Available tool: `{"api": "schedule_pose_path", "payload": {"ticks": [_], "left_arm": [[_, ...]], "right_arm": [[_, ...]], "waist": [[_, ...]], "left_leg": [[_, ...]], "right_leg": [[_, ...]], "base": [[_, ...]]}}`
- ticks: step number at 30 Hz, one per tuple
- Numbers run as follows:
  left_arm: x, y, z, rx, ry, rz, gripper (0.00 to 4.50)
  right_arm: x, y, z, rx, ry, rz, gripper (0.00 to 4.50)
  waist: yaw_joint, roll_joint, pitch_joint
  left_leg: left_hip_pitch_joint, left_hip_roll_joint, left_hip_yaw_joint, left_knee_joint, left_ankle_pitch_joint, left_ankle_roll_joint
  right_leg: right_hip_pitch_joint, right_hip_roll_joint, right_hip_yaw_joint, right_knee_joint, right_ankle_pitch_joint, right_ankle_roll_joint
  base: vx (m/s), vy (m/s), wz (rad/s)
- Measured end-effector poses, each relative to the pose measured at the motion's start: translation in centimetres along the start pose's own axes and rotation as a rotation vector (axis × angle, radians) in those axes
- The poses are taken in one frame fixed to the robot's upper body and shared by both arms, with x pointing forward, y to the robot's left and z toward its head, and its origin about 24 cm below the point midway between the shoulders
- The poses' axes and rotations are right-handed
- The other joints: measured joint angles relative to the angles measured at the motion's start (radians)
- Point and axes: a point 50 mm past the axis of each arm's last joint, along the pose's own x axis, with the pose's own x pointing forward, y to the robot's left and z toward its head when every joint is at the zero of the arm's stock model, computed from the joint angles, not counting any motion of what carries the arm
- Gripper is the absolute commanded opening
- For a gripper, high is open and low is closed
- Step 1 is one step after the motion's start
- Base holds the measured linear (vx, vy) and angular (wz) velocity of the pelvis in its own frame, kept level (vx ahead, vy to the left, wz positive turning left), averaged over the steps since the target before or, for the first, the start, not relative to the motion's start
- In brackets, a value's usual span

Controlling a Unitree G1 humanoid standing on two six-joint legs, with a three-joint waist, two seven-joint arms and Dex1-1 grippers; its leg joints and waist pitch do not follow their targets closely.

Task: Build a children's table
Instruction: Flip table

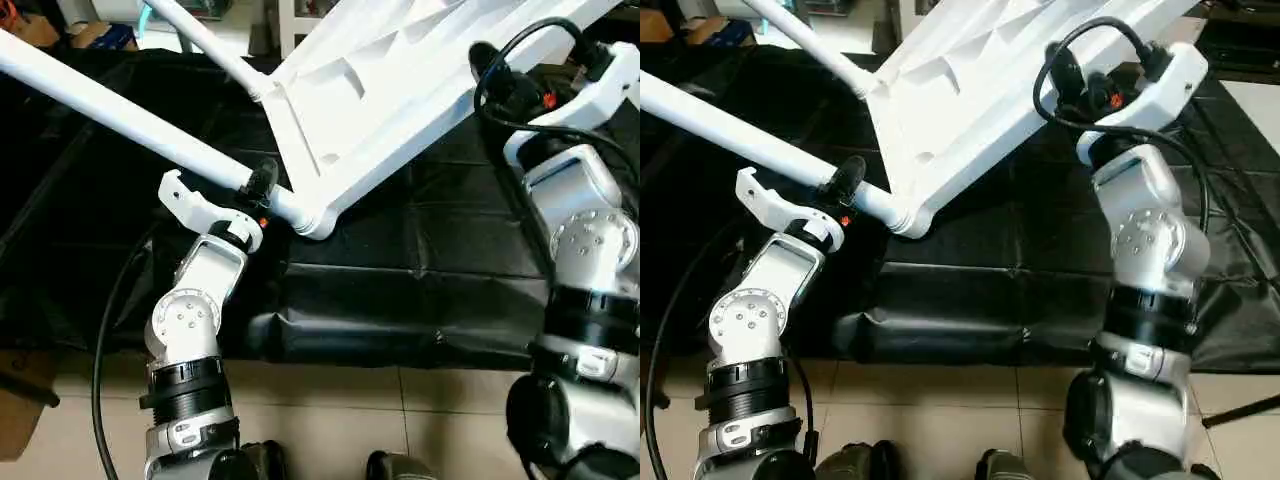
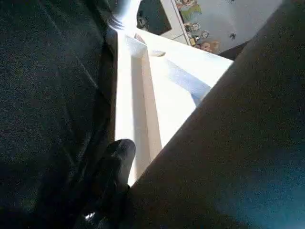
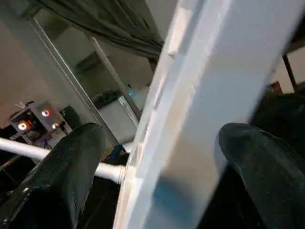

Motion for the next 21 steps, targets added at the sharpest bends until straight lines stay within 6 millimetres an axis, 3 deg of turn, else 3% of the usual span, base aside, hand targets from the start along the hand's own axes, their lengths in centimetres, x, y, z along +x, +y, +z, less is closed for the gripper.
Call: {"api": "schedule_pose_path", "payload": {"ticks": [8,15,21], "left_arm": [[0.0,0.0,0.0,-0.016,0.001,-0.008,2.58],[0.0,-0.1,-0.2,-0.021,0.018,-0.019,2.56],[0.0,-0.1,-0.3,-0.020,0.024,-0.022,2.55]], "right_arm": [[-0.7,0.4,-0.3,-0.010,0.014,-0.029,4.50],[1.2,-1.0,-0.1,-0.015,0.067,-0.081,4.50],[2.3,-1.9,0.5,0.085,0.071,-0.119,4.50]], "waist": [[0.005,0.001,0.000],[0.006,0.001,0.000],[0.010,0.001,0.000]], "left_leg": [[-0.001,0.000,0.000,-0.004,0.001,-0.002],[-0.001,0.000,0.000,-0.004,0.001,-0.002],[-0.002,0.000,0.001,-0.004,0.001,-0.002]], "right_leg": [[0.000,0.000,0.000,-0.001,-0.001,0.008],[0.001,0.000,0.000,-0.001,0.000,0.006],[0.002,0.000,0.000,-0.001,0.000,0.006]], "base": [[0.000,0.000,0.00],[0.000,0.000,0.00],[0.000,0.000,0.00]]}}
